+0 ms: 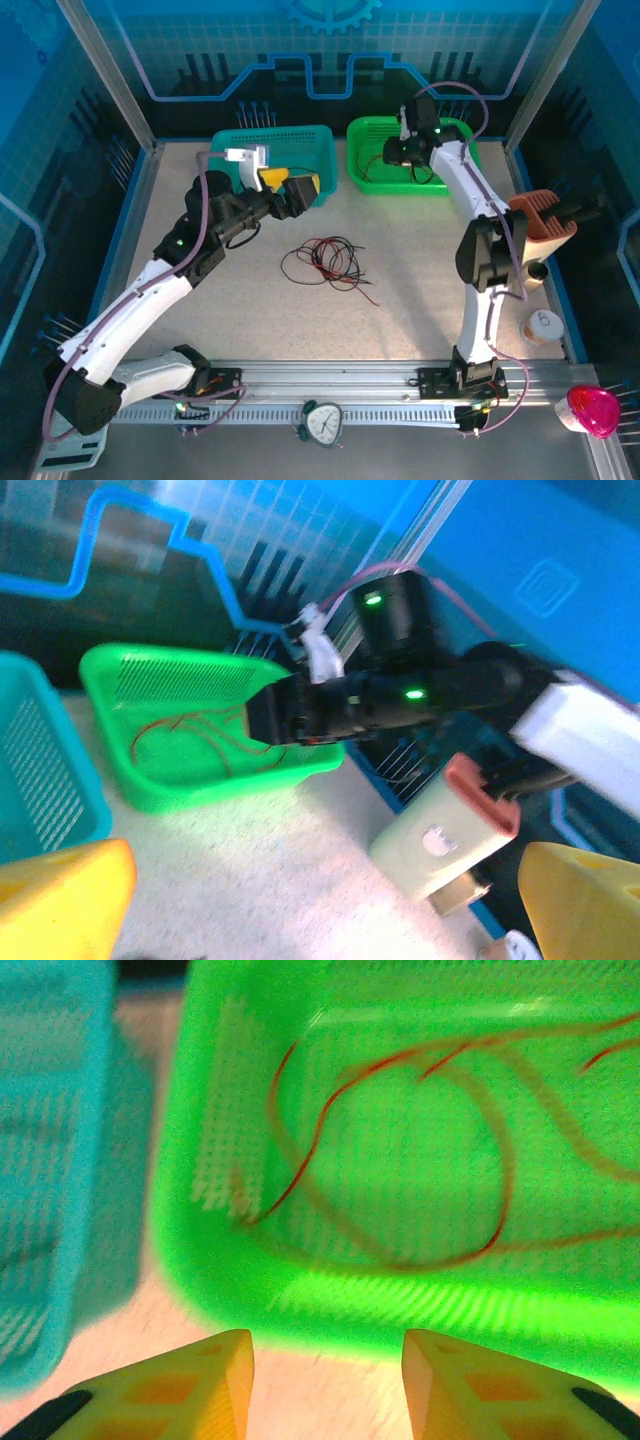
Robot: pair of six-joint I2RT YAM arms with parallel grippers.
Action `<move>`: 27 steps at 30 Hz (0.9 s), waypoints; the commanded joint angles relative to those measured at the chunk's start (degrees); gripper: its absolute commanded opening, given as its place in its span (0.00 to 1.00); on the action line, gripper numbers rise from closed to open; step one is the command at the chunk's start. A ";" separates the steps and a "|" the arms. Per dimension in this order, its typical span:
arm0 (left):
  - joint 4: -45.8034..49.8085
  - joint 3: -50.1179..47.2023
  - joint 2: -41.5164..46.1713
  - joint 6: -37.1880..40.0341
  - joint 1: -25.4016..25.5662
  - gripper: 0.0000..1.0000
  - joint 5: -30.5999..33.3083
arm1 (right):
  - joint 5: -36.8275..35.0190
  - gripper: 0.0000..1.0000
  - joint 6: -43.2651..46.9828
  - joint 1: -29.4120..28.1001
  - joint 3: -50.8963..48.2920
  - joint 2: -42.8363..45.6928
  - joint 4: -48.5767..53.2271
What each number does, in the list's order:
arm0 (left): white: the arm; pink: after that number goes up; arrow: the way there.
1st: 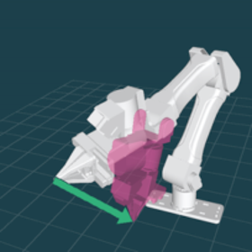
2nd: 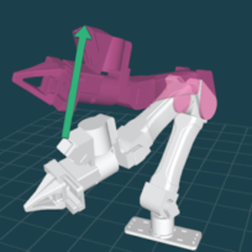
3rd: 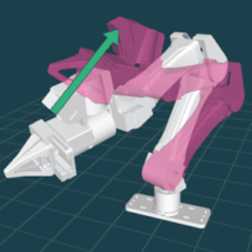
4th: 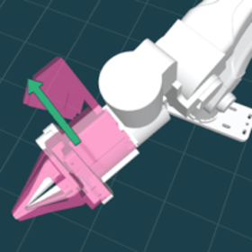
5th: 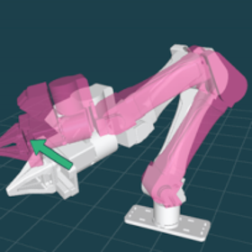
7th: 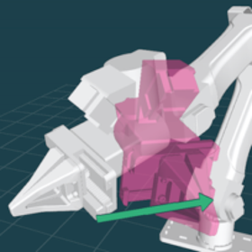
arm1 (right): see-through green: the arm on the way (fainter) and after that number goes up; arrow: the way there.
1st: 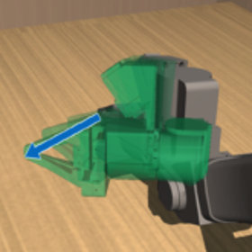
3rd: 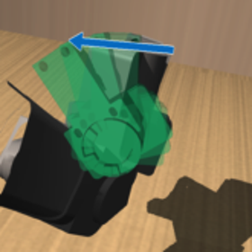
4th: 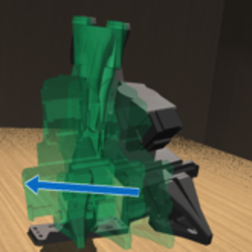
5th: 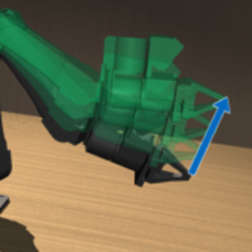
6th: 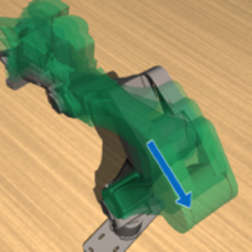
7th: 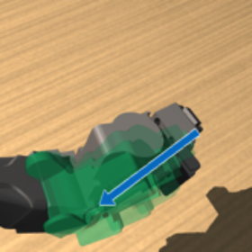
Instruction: Untangle the cables
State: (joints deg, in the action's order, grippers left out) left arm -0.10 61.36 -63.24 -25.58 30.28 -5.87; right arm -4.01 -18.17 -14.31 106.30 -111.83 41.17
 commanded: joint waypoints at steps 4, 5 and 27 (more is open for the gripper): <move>7.94 -6.85 0.82 -2.16 0.48 0.99 5.40 | 7.16 0.44 -6.03 -6.52 -27.48 18.48 -12.98; 9.24 -7.64 0.57 -2.81 0.56 0.99 6.13 | 7.80 0.44 -6.57 -7.37 -31.40 20.54 -14.11; 24.74 -6.55 -9.83 -6.98 0.57 0.99 14.10 | 7.47 0.35 -9.09 -13.83 -48.55 22.61 -17.37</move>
State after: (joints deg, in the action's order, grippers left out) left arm 19.77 52.88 -71.77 -31.68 30.55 5.82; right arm 3.49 -26.83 -28.67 57.89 -88.97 24.36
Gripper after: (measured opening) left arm 0.992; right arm 0.347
